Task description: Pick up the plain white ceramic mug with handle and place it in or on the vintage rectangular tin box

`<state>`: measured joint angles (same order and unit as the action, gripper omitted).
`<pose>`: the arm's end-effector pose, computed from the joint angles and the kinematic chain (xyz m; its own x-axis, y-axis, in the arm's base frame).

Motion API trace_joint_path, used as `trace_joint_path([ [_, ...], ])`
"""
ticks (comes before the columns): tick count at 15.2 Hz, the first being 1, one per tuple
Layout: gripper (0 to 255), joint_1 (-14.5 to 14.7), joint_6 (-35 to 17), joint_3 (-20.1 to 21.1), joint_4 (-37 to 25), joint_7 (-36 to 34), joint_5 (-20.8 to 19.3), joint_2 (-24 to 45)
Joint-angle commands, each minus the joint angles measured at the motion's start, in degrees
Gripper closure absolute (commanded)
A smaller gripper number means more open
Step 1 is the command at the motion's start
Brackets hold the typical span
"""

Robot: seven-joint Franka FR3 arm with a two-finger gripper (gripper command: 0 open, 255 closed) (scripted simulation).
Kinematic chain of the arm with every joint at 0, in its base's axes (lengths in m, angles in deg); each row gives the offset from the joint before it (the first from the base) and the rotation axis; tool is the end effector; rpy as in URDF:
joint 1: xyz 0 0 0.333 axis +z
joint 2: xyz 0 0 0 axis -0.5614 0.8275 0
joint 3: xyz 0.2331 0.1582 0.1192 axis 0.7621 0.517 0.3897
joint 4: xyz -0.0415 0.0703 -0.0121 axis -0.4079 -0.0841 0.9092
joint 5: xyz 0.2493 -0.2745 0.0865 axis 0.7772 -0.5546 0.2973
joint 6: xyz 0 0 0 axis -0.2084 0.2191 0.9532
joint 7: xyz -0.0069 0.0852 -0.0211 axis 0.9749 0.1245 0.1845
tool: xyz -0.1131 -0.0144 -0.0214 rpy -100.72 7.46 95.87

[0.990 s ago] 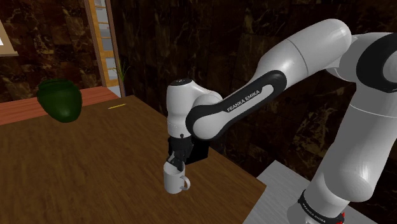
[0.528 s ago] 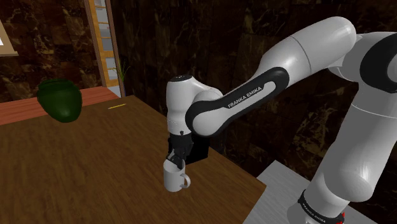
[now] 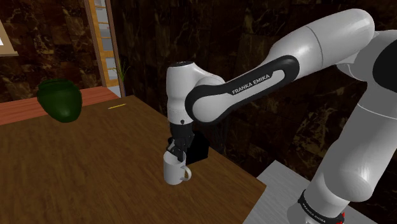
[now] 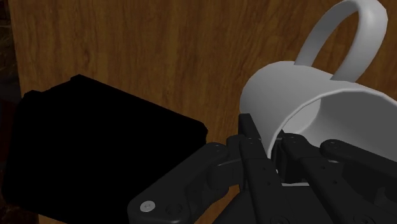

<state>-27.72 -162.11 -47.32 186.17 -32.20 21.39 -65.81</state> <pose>0.4072 0.3405 0.3905 0.9692 0.2434 -0.0388 0.2436 -0.9699 -0.0002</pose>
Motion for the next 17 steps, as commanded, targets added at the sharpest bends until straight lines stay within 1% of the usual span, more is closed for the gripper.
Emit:
trace_joint_path([
  [1, 255, -0.07, 1.58, -0.04, -0.99, 0.32, 0.43, -0.67],
  [17, 255, -0.44, 13.64, -0.55, -9.81, 1.76, 2.5, -4.5],
])
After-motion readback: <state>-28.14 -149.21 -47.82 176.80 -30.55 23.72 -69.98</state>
